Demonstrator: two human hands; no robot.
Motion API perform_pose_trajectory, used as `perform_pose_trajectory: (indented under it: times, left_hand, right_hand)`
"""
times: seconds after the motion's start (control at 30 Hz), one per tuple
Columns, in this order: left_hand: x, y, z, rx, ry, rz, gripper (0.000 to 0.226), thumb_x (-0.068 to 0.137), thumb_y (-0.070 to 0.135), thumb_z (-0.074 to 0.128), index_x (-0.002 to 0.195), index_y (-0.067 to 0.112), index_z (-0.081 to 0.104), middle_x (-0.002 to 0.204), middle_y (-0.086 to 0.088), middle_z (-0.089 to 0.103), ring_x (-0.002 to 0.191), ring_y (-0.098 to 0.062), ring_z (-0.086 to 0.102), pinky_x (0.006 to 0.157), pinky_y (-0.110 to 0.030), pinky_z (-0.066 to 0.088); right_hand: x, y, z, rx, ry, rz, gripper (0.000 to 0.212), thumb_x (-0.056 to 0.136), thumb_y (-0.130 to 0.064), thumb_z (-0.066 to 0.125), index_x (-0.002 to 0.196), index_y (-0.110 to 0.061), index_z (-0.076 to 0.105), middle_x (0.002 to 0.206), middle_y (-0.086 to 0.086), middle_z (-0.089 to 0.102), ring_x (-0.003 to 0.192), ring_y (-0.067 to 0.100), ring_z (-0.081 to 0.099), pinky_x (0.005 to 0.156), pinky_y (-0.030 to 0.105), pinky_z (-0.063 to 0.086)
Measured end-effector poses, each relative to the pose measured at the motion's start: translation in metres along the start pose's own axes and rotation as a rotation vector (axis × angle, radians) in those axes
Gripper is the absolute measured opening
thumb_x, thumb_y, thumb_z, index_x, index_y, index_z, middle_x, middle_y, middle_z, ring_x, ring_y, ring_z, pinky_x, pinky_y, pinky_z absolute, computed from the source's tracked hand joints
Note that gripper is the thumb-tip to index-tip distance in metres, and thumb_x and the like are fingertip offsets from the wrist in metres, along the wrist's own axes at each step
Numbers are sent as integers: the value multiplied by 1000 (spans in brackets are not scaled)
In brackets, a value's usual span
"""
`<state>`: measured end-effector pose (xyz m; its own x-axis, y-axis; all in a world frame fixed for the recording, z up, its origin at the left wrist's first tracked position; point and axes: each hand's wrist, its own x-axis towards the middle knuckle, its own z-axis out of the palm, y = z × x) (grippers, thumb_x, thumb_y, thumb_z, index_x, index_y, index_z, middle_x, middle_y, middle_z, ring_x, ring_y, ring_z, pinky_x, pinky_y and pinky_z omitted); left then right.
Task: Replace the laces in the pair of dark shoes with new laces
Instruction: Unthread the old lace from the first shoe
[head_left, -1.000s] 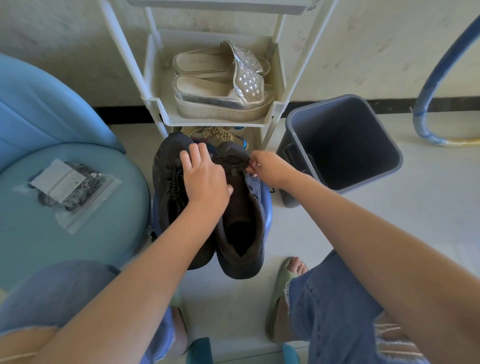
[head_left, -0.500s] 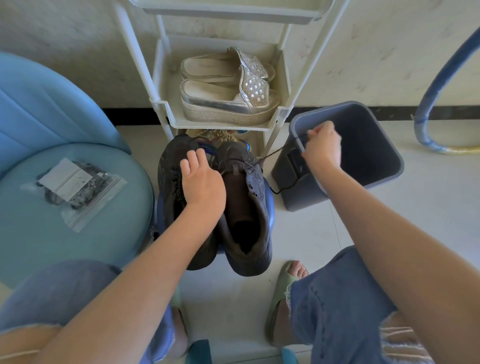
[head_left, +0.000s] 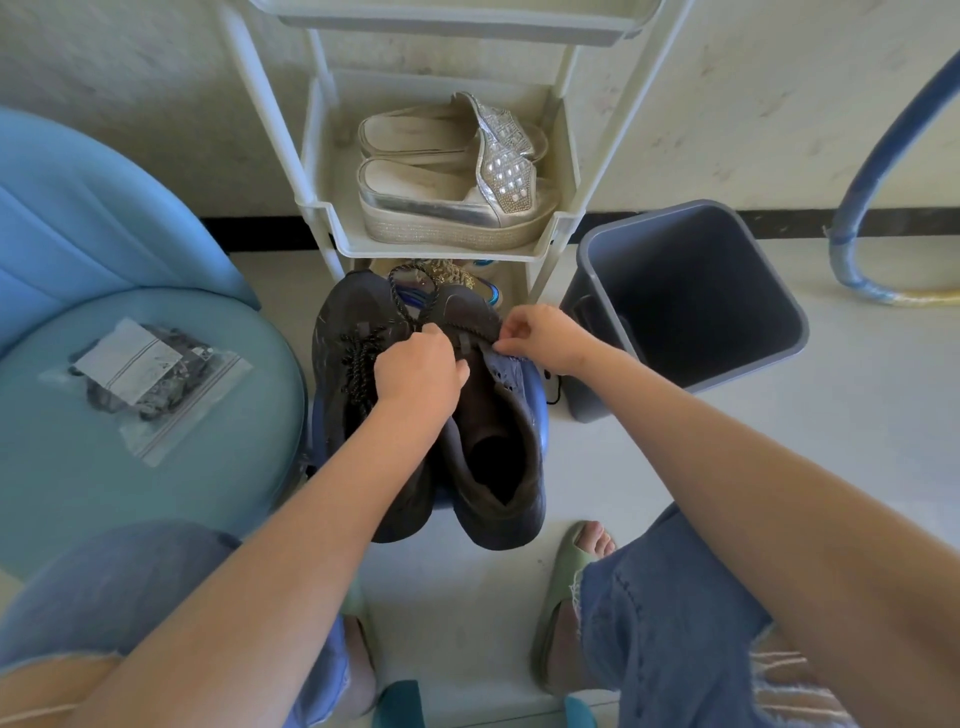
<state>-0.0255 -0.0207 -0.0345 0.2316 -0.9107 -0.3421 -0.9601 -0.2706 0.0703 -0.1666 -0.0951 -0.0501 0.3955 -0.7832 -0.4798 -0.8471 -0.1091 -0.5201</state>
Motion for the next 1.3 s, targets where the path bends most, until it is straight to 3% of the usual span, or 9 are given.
perform_pose_trajectory:
  times: [0.17,0.3,0.47,0.7,0.87,0.97,1.03,1.2,1.3]
  left_hand:
    - [2,3,4,-71,13,27,33,97,26,47,117,1,45,111,-17,61,100,-35,61,66,-35,38]
    - [1,-1,3,-64,34,66,23,99,16,40,114,1,47,106,-17,63,94,-35,62,62,-35,38]
    - [-2,-4,3,-68,46,80,20,99,15,39,111,0,47,103,-18,63,93,-36,62,60,-35,36]
    - [0,-4,2,-75,5,31,22,99,15,38,114,1,47,107,-17,62,95,-35,61,62,-35,38]
    - [-1,-6,-1,-43,-15,65,22,96,2,39,116,-1,46,105,-20,61,89,-34,59,58,-34,36]
    - [-5,-8,-5,-12,13,113,27,94,-2,38,119,1,45,98,-18,61,74,-30,50,54,-34,33]
    - [-8,-8,-5,9,32,129,29,93,-2,39,121,2,45,97,-16,62,74,-30,52,54,-34,33]
    - [-9,-11,-2,5,72,126,32,93,-5,38,122,3,46,93,-16,63,77,-31,56,55,-34,35]
    - [-7,-13,0,-15,86,113,31,93,-4,38,121,3,47,89,-15,62,78,-31,57,56,-35,35]
  right_hand:
    - [1,-6,8,67,47,-28,30,88,-33,66,108,-11,60,105,7,60,111,25,45,99,41,39]
    - [1,-11,10,97,68,-80,28,87,-21,69,110,-9,59,95,5,59,93,21,50,95,42,42]
    - [2,-9,10,-106,200,-173,19,87,-28,66,105,-24,62,125,3,38,115,24,29,94,29,21]
    - [1,3,9,-101,62,-35,10,93,-44,55,90,-34,56,117,-2,32,120,26,24,102,40,20]
    - [4,6,4,-66,338,136,11,96,-31,50,93,-28,60,116,-1,40,113,22,33,101,41,18]
    - [0,13,-7,280,550,414,26,97,-19,49,120,-8,54,115,3,48,104,21,49,104,41,32]
    - [-4,15,-14,487,628,472,31,98,-16,48,127,-4,43,102,-1,48,101,21,55,94,41,46]
    - [-9,10,-16,89,467,166,31,96,-34,51,121,-17,51,128,3,43,121,25,33,103,39,28]
    - [-11,4,-10,21,242,-46,19,92,-35,58,107,-24,61,119,-1,50,119,24,30,97,35,19]
